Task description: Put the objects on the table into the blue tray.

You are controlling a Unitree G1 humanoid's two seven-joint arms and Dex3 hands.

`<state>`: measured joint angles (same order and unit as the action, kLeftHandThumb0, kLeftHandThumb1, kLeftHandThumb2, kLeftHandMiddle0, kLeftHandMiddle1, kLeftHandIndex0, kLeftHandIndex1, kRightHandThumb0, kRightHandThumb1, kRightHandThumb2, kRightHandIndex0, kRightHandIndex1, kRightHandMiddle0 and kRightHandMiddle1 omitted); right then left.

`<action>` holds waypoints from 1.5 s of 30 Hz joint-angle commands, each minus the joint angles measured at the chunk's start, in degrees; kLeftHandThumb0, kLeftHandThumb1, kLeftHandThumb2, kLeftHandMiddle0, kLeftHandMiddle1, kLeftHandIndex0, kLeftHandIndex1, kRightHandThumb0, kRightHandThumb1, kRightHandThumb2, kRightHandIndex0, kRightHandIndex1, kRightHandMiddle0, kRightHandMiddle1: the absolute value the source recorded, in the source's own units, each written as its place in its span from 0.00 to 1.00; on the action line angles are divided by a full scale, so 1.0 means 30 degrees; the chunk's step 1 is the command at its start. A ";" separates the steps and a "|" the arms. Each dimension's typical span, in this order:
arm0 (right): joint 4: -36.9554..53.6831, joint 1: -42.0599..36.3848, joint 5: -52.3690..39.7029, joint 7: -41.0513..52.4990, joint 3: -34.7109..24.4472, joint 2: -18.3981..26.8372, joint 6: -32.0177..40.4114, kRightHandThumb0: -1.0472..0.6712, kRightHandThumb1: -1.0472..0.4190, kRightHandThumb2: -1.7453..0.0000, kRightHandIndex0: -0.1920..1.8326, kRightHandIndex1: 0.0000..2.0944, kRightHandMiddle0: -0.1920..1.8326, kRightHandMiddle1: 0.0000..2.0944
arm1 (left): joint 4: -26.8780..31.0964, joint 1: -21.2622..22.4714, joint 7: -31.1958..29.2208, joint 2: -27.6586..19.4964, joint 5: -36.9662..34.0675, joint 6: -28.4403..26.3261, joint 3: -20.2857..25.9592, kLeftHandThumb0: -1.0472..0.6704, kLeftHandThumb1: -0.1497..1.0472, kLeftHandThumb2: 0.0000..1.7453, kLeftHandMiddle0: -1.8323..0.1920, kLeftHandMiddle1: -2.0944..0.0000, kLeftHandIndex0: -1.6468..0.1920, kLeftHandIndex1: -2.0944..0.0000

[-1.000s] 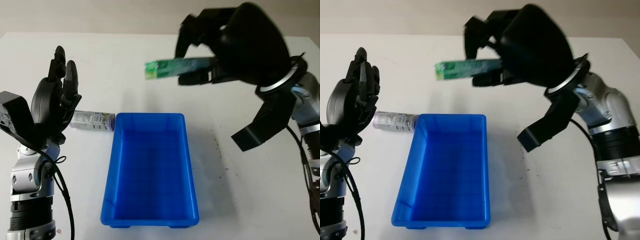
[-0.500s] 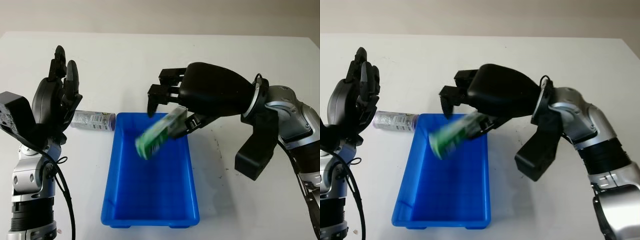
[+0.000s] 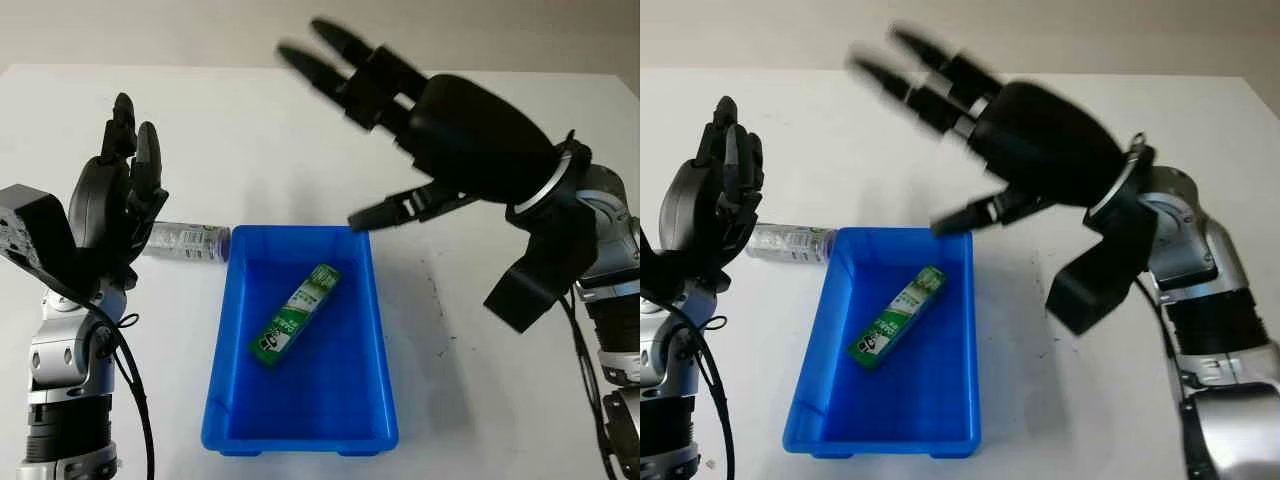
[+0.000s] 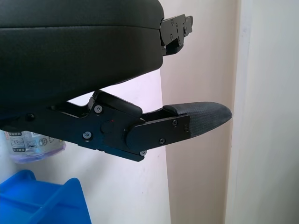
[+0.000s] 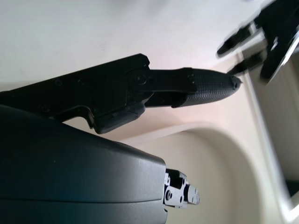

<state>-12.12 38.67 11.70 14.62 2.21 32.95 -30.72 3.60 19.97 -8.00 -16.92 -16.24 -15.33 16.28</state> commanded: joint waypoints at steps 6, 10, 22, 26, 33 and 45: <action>0.1817 -0.3143 -0.3893 -0.0482 -0.2535 -0.1902 0.7080 0.18 0.00 0.65 0.00 0.00 0.00 0.00 | 0.0307 -0.0181 -0.0195 -0.0266 -0.0078 0.0061 0.0294 0.17 1.00 0.34 1.00 1.00 1.00 1.00; 0.2465 -0.4005 -0.6233 -0.0928 -0.3741 -0.3203 1.1319 0.18 0.00 0.66 0.00 0.00 0.00 0.00 | 0.0368 -0.0141 -0.0356 -0.0449 -0.0138 -0.0201 0.0300 0.17 1.00 0.34 1.00 1.00 1.00 1.00; 0.2388 -0.3993 -0.7196 -0.1346 -0.4175 -0.4440 1.3649 0.18 0.00 0.60 0.00 0.00 0.00 0.00 | 0.0119 0.0163 -0.0450 -0.0711 0.0018 -0.0274 0.0229 0.17 1.00 0.34 1.00 1.00 1.00 1.00; 0.2463 -0.3887 -0.7332 -0.1297 -0.4190 -0.4501 1.3907 0.19 0.00 0.59 0.00 0.00 0.00 0.00 | -0.0045 0.0238 -0.0571 -0.1013 0.0222 -0.0204 0.0196 0.17 1.00 0.34 1.00 1.00 1.00 1.00; 0.2893 -0.3992 -0.7589 -0.1351 -0.4314 -0.4621 1.4029 0.20 0.00 0.59 0.00 0.00 0.00 0.00 | -0.0947 0.1120 -0.5304 -0.5948 0.0898 0.0747 0.0231 0.22 1.00 0.29 0.97 0.98 0.98 0.99; 0.3950 -0.4373 -0.7904 -0.1230 -0.4596 -0.4418 1.4889 0.20 0.00 0.59 0.00 0.00 0.00 0.00 | -0.2304 0.5112 -1.1123 -1.4354 0.7824 0.2026 -0.4568 0.17 0.80 0.02 0.92 0.97 0.91 0.97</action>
<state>-1.81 26.01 -11.68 10.82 -10.94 19.30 13.50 -3.56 33.72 -40.71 -58.68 5.65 -10.73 4.70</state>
